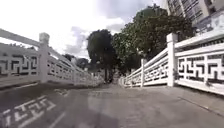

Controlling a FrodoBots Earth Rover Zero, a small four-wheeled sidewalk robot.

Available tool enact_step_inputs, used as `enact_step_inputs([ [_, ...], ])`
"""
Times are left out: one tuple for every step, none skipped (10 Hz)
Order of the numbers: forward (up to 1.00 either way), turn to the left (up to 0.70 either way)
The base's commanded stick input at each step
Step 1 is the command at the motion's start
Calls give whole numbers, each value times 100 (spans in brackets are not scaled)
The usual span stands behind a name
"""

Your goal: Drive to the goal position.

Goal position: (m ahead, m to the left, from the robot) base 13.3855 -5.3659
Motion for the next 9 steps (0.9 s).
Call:
enact_step_inputs([
  [45, 0],
  [45, 0],
  [45, 0],
  [57, 0],
  [70, 0],
  [70, 0],
  [70, 0],
  [70, 0],
  [70, 0],
])
